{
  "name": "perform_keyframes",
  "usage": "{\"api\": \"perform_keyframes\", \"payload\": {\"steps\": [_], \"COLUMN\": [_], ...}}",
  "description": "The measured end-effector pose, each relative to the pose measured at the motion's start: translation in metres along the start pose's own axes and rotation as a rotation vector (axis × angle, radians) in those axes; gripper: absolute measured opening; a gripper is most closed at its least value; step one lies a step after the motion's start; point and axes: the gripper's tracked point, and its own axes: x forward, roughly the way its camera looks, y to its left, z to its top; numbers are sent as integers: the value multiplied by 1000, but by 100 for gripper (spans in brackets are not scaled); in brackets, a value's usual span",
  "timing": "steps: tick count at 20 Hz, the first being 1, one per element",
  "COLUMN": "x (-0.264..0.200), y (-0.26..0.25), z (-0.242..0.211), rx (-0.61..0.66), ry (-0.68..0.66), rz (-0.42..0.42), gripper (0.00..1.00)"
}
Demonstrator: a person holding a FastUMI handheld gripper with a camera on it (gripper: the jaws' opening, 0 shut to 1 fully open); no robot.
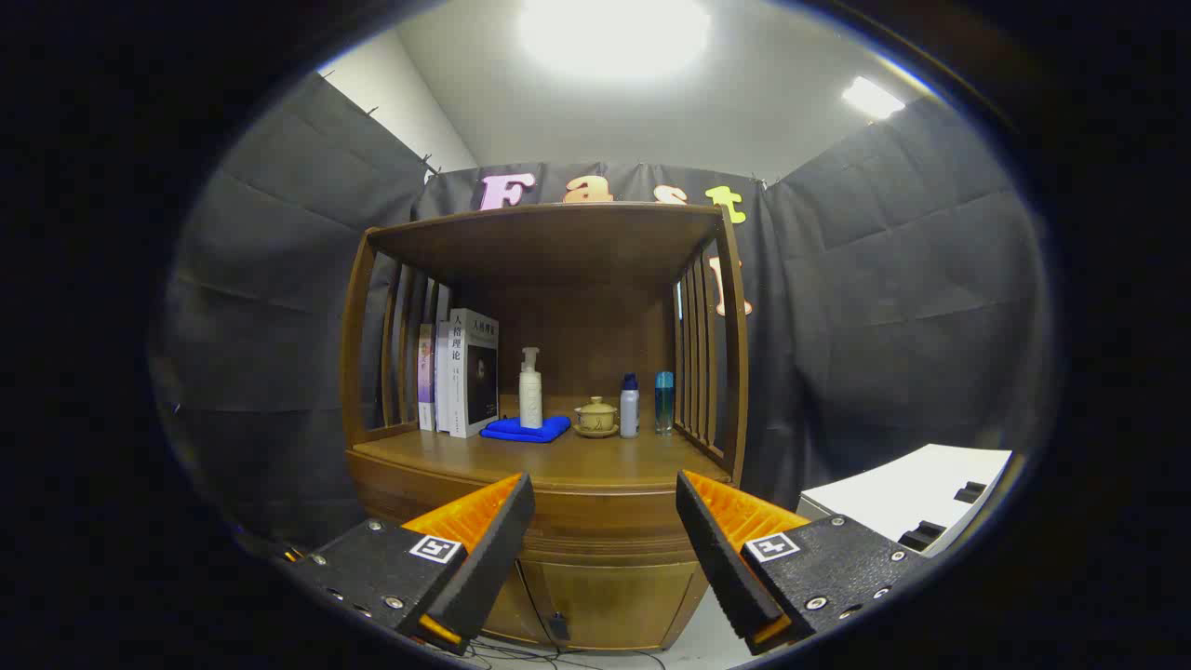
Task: Pull open the drawer, take out the items inside it, and place them on the countertop above the cabinet.
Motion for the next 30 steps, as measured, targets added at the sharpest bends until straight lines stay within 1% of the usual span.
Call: {"api": "perform_keyframes", "payload": {"steps": [4,8,14,19,23,26,28,30], "x": [6,13,14,14,13,10,14,19], "y": [7,22,24,22,22,27,37,42], "z": [-13,-27,-28,-28,-27,-28,-39,-45], "rx": [42,48,38,58,82,109,128,130], "ry": [14,50,48,41,50,54,77,101], "rz": [-14,-4,-2,-9,2,36,73,93], "gripper": [95,95,95,95,95,95,94,94]}}
